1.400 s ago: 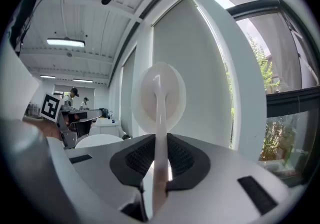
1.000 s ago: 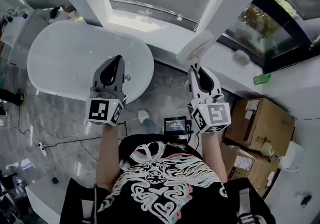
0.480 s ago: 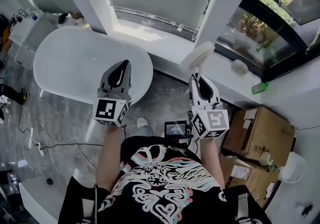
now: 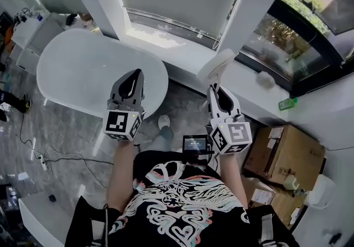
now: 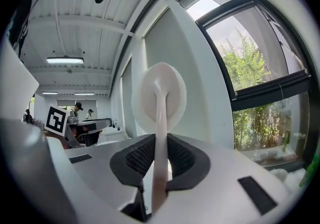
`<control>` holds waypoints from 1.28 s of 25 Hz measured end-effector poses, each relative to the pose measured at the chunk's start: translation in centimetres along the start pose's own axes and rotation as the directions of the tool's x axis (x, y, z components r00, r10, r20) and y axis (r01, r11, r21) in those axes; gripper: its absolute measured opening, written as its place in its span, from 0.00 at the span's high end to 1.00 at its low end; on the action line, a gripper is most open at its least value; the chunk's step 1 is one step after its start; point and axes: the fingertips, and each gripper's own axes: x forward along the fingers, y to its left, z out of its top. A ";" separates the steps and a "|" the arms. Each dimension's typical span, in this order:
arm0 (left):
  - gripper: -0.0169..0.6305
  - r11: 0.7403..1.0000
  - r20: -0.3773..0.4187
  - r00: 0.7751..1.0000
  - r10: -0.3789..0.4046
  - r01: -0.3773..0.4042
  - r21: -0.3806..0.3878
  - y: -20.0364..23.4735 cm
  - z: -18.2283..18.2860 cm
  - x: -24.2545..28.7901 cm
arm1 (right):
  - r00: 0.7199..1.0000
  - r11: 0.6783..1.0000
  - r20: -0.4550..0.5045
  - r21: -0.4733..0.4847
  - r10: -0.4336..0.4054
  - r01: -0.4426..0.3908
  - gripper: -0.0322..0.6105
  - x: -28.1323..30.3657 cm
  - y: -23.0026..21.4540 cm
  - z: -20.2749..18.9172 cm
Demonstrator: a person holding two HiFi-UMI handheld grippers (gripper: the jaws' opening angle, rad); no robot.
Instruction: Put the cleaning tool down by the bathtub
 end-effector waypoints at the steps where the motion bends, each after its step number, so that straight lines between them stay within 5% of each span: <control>1: 0.95 1.000 0.001 1.000 -0.001 0.001 0.000 0.2 -0.1 0.6 | 1.000 1.000 -0.002 -0.002 0.001 -0.001 0.83 0.6 -0.2 -0.1; 9: 0.95 1.000 0.001 1.000 0.007 -0.007 -0.006 4.0 -1.5 8.0 | 1.000 1.000 -0.002 0.007 0.017 -0.017 0.83 8.1 -2.7 0.5; 23: 0.95 0.999 -0.065 0.997 0.030 -0.032 -0.032 17.8 -5.5 22.1 | 0.996 0.999 -0.078 -0.010 0.034 -0.035 0.83 27.6 -4.6 0.4; 32: 0.95 0.998 -0.068 0.998 0.015 -0.018 -0.052 23.7 -8.3 28.6 | 0.994 0.999 -0.109 -0.052 0.002 -0.007 0.83 35.0 -5.8 -0.6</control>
